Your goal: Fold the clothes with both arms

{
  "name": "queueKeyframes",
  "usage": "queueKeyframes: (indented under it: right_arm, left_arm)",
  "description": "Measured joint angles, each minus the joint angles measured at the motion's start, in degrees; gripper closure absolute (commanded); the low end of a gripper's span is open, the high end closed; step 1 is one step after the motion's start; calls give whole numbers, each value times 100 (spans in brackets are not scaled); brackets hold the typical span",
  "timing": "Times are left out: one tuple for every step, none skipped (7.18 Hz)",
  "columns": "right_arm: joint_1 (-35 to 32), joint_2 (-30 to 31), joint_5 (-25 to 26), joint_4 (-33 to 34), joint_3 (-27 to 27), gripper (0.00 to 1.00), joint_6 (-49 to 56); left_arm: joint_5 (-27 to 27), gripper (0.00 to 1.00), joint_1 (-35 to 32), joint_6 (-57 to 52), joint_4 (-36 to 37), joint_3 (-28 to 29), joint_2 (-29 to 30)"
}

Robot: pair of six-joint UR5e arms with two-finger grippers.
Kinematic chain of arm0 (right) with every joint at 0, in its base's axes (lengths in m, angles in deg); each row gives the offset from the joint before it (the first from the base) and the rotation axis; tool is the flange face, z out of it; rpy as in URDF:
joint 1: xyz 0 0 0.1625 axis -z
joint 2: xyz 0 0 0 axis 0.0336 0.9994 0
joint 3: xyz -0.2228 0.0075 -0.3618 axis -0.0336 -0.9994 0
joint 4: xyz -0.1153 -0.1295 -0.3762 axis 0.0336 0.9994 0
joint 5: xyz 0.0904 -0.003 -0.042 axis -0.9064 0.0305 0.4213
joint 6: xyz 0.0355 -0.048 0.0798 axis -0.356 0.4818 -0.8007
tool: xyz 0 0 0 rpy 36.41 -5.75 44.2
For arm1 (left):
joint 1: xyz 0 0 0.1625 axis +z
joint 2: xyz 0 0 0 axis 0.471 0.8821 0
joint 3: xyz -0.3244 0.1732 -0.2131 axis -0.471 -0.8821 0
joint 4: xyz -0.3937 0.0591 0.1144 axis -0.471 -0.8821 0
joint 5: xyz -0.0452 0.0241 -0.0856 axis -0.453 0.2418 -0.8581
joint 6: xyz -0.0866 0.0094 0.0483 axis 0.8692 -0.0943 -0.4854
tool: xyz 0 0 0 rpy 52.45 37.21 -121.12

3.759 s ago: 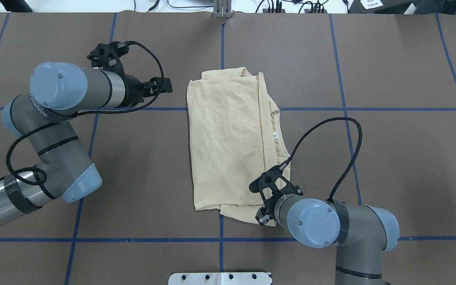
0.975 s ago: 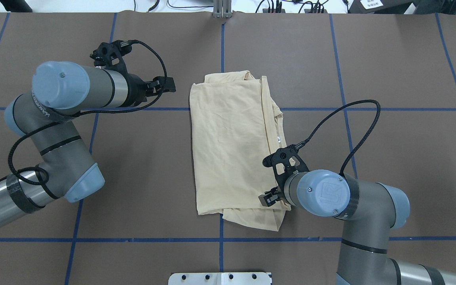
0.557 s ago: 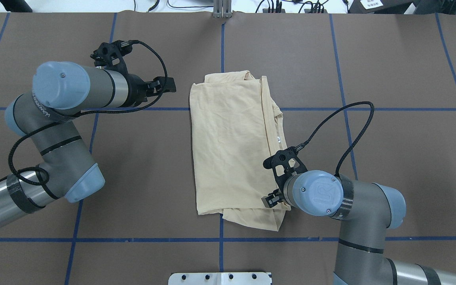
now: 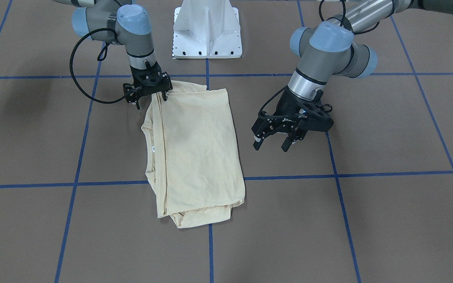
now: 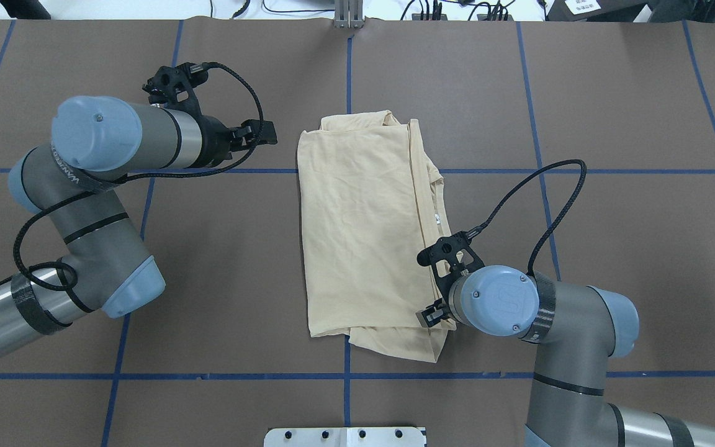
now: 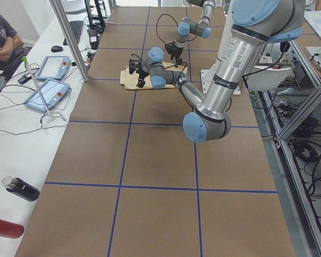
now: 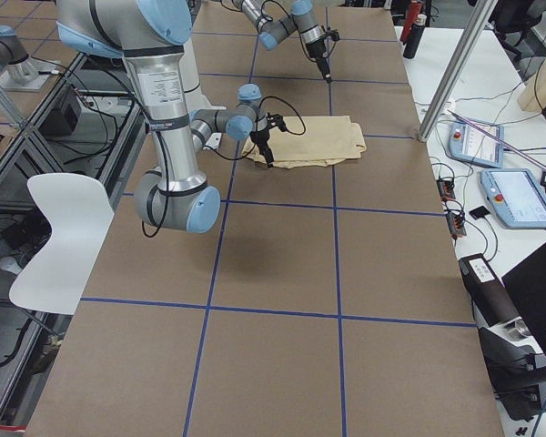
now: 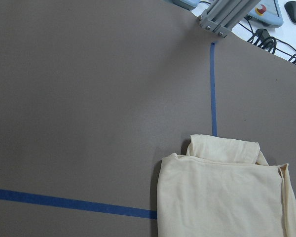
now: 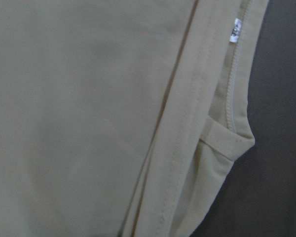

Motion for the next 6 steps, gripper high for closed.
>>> queueKeyframes:
  right_arm:
    - [-8,27,-2,2,-4,0,3]
    - [-21,56,-11,3,-5,0,4]
    - [-66,69,-71,3,0,0,11]
    - [-131,86,-160,4,2,0,36]
    - [-177,120,-210,-1,-3,0,68]
    - [-216,170,-230,-8,-4,0,95]
  left_arm:
    - [0,0,0,2,0,-1,10]
    - [0,0,0,6,0,-1,20]
    - [0,0,0,8,0,-1,23]
    - [0,0,3,11,0,-2,25]
    - [0,0,6,14,0,-4,29]
    - [0,0,10,16,-2,-11,32]
